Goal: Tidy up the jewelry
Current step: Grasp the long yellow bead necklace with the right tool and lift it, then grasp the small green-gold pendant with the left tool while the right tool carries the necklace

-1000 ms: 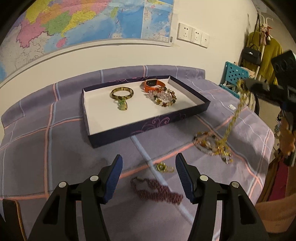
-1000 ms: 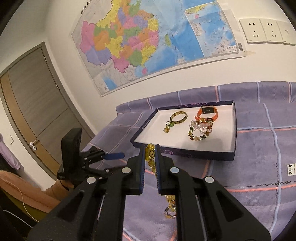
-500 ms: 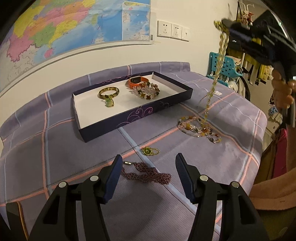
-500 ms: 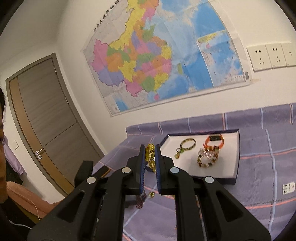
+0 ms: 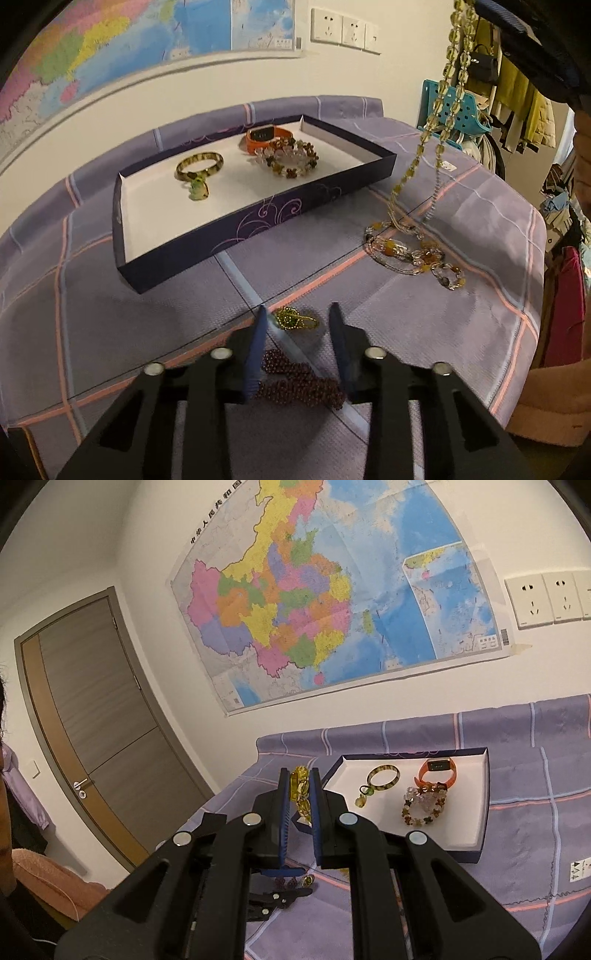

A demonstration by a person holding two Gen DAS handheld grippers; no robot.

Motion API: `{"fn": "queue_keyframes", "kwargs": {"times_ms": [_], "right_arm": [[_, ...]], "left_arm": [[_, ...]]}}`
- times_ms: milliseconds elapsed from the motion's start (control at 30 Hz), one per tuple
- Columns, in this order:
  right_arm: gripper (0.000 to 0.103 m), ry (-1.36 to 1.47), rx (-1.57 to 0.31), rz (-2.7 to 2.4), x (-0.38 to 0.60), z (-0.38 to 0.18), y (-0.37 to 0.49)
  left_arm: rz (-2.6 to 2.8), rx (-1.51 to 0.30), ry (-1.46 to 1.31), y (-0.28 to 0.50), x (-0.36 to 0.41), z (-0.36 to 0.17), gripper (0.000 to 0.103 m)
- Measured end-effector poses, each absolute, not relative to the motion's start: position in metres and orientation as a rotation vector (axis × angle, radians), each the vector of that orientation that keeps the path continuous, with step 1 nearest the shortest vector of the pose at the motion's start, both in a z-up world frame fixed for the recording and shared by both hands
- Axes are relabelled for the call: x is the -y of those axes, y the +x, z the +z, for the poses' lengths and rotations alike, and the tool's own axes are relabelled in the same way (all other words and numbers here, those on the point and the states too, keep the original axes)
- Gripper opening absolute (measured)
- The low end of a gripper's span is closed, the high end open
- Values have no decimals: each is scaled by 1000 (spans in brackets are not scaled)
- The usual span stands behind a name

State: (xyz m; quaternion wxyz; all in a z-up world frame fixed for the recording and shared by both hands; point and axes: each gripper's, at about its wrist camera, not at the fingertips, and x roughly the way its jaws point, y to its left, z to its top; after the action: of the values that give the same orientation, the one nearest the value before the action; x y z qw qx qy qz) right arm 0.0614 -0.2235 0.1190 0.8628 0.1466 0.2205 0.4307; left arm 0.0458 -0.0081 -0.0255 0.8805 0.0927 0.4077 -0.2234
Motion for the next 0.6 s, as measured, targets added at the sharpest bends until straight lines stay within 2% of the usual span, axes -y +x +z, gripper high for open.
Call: {"fn": "queue_keyframes", "kwargs": {"times_ms": [167, 600], "right_arm": [[11, 307, -484, 898, 220, 114, 67], [10, 311, -481, 885, 221, 113, 71]], "left_arm": [[-448, -865, 179, 50, 6, -28, 12], [-426, -840, 140, 49, 0, -16, 11]]}}
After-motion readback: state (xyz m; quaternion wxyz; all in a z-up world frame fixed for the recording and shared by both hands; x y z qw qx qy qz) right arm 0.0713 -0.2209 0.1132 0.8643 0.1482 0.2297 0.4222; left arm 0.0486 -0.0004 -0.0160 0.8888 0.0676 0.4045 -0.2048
